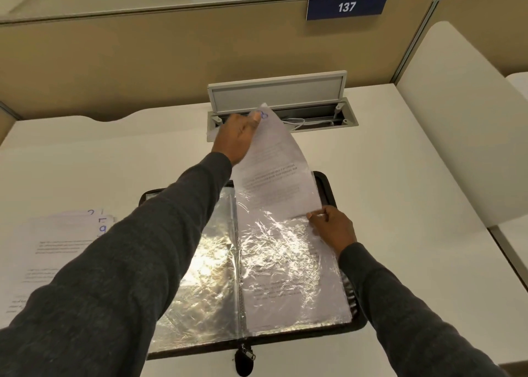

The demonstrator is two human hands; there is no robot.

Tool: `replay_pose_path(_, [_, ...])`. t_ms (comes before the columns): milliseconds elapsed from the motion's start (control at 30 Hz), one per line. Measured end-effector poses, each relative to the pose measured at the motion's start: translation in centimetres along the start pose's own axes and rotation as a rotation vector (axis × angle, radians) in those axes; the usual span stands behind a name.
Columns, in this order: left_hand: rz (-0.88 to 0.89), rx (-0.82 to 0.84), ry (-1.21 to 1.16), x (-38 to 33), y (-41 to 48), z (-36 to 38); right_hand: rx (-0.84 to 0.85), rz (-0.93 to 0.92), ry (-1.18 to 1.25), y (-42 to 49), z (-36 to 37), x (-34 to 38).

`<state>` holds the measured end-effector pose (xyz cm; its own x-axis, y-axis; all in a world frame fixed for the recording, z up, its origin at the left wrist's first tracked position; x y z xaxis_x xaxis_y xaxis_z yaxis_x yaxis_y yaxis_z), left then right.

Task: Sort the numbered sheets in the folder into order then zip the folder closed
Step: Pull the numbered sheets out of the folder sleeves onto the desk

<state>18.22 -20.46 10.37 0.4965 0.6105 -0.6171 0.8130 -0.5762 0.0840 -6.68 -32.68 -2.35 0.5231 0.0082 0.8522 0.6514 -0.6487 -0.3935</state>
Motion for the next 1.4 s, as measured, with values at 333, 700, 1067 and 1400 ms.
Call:
replay_pose_path(333, [0.153,-0.51,0.032,2.2,-1.2,-11.5,0.191,-0.036,-0.078,-1.4,1.9,2.3])
replay_pose_path(700, [0.107,-0.844,0.296,9.1,-7.9,-26.8,0.433,-0.159,0.106,-6.8,13.5,11.8])
replay_pose_path(1067, [-0.019,-0.568,0.599,20.5,-13.1,-29.6,0.72,-0.088,0.047,-11.9,27.0,9.4])
replay_pose_path(1400, [-0.135,0.069,0.715,31.2,-16.3,-19.6,0.667,-0.23,-0.102,-12.0,26.6,8.3])
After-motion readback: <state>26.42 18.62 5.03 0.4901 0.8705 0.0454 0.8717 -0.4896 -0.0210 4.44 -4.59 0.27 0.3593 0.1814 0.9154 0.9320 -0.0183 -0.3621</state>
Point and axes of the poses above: each hand's wrist, its own y-axis towards the middle knuckle, its own z-axis out of the palm, x = y × z, the point moved 3 cm from there along y, towards the middle knuckle, and after that the axes turned 11 degrees about y, right-handed, at the moved point
